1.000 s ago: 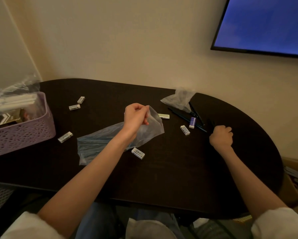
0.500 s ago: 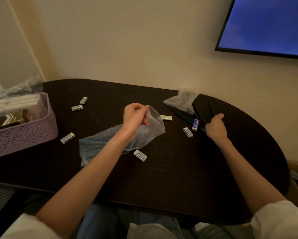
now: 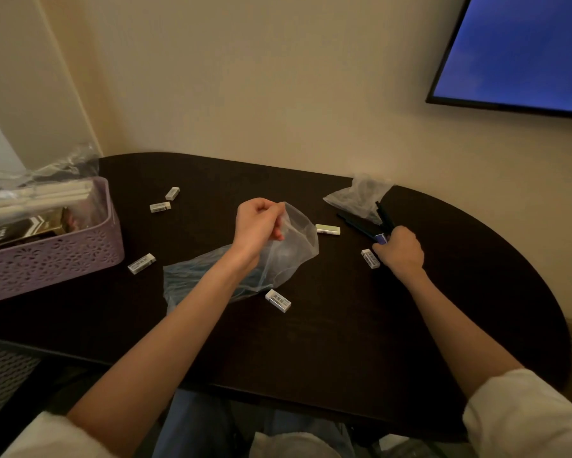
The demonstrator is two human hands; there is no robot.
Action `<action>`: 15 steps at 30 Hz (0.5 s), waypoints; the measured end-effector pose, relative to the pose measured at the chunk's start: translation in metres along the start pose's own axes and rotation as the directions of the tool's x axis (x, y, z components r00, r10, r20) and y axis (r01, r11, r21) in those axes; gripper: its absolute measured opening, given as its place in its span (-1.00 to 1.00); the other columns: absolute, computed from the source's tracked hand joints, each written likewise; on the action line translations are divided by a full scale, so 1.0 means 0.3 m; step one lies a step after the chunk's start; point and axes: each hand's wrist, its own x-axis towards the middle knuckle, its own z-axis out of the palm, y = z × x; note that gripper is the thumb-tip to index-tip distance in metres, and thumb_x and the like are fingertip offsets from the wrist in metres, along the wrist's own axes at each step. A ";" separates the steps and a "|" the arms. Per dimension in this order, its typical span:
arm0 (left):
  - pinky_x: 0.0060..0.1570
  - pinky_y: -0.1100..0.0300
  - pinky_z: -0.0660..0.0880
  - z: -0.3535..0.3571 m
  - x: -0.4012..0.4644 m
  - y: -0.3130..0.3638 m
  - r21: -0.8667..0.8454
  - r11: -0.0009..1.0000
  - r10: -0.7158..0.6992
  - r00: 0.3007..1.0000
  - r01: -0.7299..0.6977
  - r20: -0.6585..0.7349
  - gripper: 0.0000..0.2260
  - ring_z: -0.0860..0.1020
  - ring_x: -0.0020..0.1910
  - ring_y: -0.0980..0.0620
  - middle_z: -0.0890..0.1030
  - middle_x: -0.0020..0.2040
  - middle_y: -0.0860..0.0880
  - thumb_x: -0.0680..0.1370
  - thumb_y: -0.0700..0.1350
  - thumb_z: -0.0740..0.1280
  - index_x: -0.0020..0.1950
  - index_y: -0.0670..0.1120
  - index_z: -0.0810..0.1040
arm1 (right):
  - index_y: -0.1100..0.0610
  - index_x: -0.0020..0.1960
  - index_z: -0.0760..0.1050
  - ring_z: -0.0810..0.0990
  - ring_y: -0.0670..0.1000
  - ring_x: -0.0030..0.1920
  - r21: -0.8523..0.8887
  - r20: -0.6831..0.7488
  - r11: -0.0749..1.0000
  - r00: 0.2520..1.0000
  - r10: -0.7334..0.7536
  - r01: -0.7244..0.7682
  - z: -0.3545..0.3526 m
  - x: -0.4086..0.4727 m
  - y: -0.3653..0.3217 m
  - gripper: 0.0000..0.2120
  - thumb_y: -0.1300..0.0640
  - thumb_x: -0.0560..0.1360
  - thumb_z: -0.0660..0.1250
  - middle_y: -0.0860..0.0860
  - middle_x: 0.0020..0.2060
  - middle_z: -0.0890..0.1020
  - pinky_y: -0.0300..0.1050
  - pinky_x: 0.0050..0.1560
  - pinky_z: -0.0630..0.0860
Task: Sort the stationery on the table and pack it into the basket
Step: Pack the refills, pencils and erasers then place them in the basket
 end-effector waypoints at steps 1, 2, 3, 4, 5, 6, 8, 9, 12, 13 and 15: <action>-0.35 0.26 0.51 -0.001 0.000 0.001 -0.001 1.000 0.001 1.000 -0.001 0.000 -0.89 0.48 -0.45 0.13 0.52 -0.35 -0.04 0.60 -0.19 0.29 -0.03 -0.22 0.57 | 0.19 0.14 0.45 0.59 0.05 -0.09 0.006 0.005 1.000 1.000 -0.016 0.016 0.002 -0.002 -0.003 -0.70 0.14 0.47 0.43 0.09 -0.08 0.54 -0.05 -0.14 0.56; -0.35 0.26 0.51 -0.001 0.001 0.001 -0.002 1.000 0.001 1.000 -0.001 -0.002 -0.89 0.48 -0.45 0.13 0.52 -0.36 -0.04 0.60 -0.19 0.29 -0.05 -0.21 0.57 | 0.19 0.15 0.45 0.58 0.04 -0.08 0.016 0.017 0.999 0.999 -0.035 0.035 0.005 -0.004 -0.007 -0.69 0.15 0.46 0.43 0.08 -0.07 0.55 -0.05 -0.11 0.57; -0.34 0.25 0.51 -0.002 0.001 0.002 -0.002 1.000 0.001 1.000 -0.001 -0.006 -0.89 0.47 -0.46 0.13 0.52 -0.36 -0.04 0.60 -0.19 0.30 -0.06 -0.20 0.57 | 0.18 0.15 0.46 0.58 0.04 -0.06 0.029 0.036 0.998 0.998 -0.055 0.054 0.009 -0.006 -0.012 -0.69 0.16 0.46 0.43 0.08 -0.05 0.56 -0.04 -0.08 0.57; -0.33 0.24 0.51 -0.003 0.001 0.002 -0.003 1.000 0.001 1.000 -0.002 -0.010 -0.89 0.47 -0.46 0.13 0.52 -0.36 -0.05 0.60 -0.19 0.30 -0.07 -0.20 0.57 | 0.18 0.12 0.47 0.59 0.03 -0.06 0.043 0.057 0.997 0.996 -0.071 0.069 0.015 -0.009 -0.015 -0.71 0.16 0.45 0.44 0.09 -0.06 0.57 -0.03 -0.05 0.58; -0.33 0.23 0.51 -0.004 0.002 0.002 -0.005 1.000 0.002 1.000 -0.002 -0.011 -0.89 0.47 -0.46 0.13 0.51 -0.37 -0.05 0.60 -0.19 0.30 -0.08 -0.19 0.57 | 0.18 0.09 0.49 0.59 0.03 -0.07 0.058 0.077 0.995 0.994 -0.082 0.077 0.022 -0.011 -0.020 -0.74 0.16 0.44 0.44 0.09 -0.07 0.58 -0.02 -0.03 0.57; -0.32 0.23 0.51 -0.004 0.002 0.002 -0.007 1.000 0.004 1.000 -0.004 -0.011 -0.89 0.47 -0.46 0.13 0.51 -0.37 -0.05 0.60 -0.19 0.30 -0.08 -0.20 0.57 | 0.17 0.04 0.50 0.58 0.03 -0.08 0.073 0.096 0.994 0.991 -0.094 0.087 0.029 -0.014 -0.025 -0.77 0.16 0.44 0.45 0.09 -0.09 0.58 -0.02 -0.03 0.57; -0.32 0.24 0.52 -0.007 0.001 0.001 -0.003 1.000 0.005 1.000 -0.005 -0.015 -0.89 0.47 -0.47 0.13 0.51 -0.37 -0.05 0.60 -0.19 0.30 -0.06 -0.21 0.58 | 0.16 -0.04 0.52 0.59 0.01 -0.11 0.101 0.136 0.987 0.981 -0.137 0.123 0.044 -0.019 -0.039 -0.83 0.15 0.43 0.46 0.09 -0.13 0.60 -0.05 -0.04 0.56; -0.32 0.24 0.52 -0.009 0.001 0.001 -0.001 1.000 0.004 1.000 -0.004 -0.017 -0.88 0.47 -0.47 0.13 0.51 -0.36 -0.05 0.60 -0.19 0.30 -0.04 -0.21 0.58 | 0.16 -0.08 0.53 0.60 0.01 -0.13 0.126 0.163 0.981 0.973 -0.166 0.146 0.049 -0.023 -0.050 -0.85 0.15 0.43 0.47 0.08 -0.16 0.60 -0.05 -0.05 0.56; -0.33 0.25 0.52 -0.015 -0.001 0.002 0.001 1.000 0.003 1.000 -0.003 -0.016 -0.88 0.47 -0.46 0.13 0.52 -0.36 -0.05 0.60 -0.19 0.30 -0.03 -0.22 0.58 | 0.14 -0.18 0.55 0.61 -0.02 -0.19 0.202 0.212 0.956 0.944 -0.253 0.211 0.056 -0.028 -0.079 -0.85 0.10 0.43 0.47 0.04 -0.25 0.61 -0.13 -0.15 0.53; -0.34 0.26 0.52 -0.017 -0.001 0.004 0.000 1.000 0.002 1.000 -0.002 -0.015 -0.88 0.47 -0.46 0.13 0.52 -0.37 -0.04 0.60 -0.19 0.30 -0.04 -0.22 0.58 | 0.14 -0.18 0.54 0.61 -0.02 -0.18 0.213 0.188 0.950 0.944 -0.269 0.229 0.054 -0.022 -0.084 -0.85 0.09 0.45 0.46 0.04 -0.25 0.60 -0.16 -0.18 0.52; -0.36 0.27 0.51 -0.024 -0.002 0.008 -0.004 1.000 -0.001 1.000 0.001 -0.016 -0.89 0.47 -0.47 0.14 0.51 -0.37 -0.04 0.60 -0.19 0.30 -0.06 -0.21 0.57 | 0.17 -0.05 0.55 0.61 0.04 -0.07 0.200 0.111 0.950 0.958 -0.264 0.239 0.046 0.004 -0.084 -0.89 0.13 0.49 0.41 0.07 -0.16 0.61 -0.12 -0.09 0.52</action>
